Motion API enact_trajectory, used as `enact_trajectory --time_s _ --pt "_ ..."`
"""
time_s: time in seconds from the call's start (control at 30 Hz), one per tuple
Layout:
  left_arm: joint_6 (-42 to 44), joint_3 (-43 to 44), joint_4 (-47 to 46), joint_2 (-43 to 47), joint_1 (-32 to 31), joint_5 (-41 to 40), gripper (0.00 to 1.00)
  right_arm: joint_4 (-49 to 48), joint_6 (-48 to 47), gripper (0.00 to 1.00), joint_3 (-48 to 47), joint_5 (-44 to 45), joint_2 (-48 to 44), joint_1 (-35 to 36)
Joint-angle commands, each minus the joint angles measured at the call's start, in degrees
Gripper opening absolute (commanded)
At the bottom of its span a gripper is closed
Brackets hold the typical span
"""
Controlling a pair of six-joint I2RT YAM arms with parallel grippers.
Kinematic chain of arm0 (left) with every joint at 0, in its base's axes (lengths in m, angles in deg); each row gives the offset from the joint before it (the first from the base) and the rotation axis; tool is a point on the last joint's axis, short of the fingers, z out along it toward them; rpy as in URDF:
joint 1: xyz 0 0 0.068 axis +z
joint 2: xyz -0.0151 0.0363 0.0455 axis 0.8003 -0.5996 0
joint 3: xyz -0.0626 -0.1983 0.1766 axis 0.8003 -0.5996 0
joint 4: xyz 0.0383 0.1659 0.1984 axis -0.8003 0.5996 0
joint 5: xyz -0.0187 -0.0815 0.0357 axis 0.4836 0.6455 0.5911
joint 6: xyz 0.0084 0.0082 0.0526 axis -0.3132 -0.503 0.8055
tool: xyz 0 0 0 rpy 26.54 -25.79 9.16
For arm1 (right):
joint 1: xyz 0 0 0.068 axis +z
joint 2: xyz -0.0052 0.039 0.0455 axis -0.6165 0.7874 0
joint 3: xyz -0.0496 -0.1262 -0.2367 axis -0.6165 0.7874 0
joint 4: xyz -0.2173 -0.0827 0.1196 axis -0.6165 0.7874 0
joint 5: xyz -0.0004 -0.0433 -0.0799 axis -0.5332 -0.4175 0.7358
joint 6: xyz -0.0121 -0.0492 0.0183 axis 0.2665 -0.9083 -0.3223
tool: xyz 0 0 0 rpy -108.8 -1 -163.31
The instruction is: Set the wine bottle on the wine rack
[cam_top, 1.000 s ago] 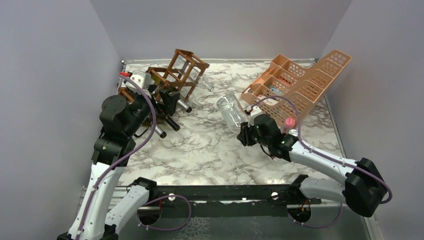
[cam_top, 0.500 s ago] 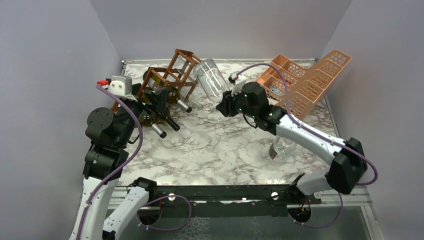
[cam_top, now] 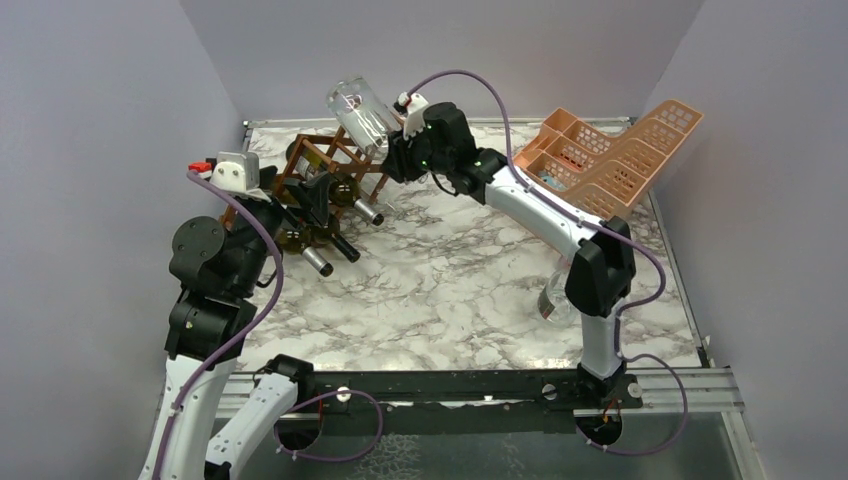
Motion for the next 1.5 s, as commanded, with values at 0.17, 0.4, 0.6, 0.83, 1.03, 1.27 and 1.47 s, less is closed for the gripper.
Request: enact_trajectory --time_s 0.17,0.4,0.6,0.83,1.03,1.27,1.47 --pt "0.14 0.12 -1.5 -0.37 -0.45 -0.92 0.99 0.11 -6.98 0.01 -21.28 -3.19 9.2 0.08" --pt "0.52 -0.03 -1.51 -0.41 -0.52 -1.23 0.99 3.71 -7.24 0.01 -29.78 -2.64 15.69 0.04" --pt "0.71 -0.38 -1.24 -0.18 -0.57 -1.37 0.99 5.57 -7.11 0.02 -32.88 -2.05 18.69 0.04" --pt "0.8 -0.81 -1.2 -0.4 -0.52 -1.45 0.99 6.92 -7.49 0.25 -32.83 -1.33 19.53 0.08" --pt "0.75 -1.3 -1.23 -0.45 -0.58 -1.36 0.99 8.06 -8.22 0.35 -32.7 -0.72 19.92 0.08" --pt "0.71 -1.55 -1.2 -0.43 -0.58 -1.49 0.99 8.63 -8.84 0.41 -30.98 0.47 18.88 0.08" --pt "0.71 -1.81 -1.33 -0.39 -0.58 -1.57 0.99 7.97 -9.08 0.51 -28.72 1.56 17.41 0.08"
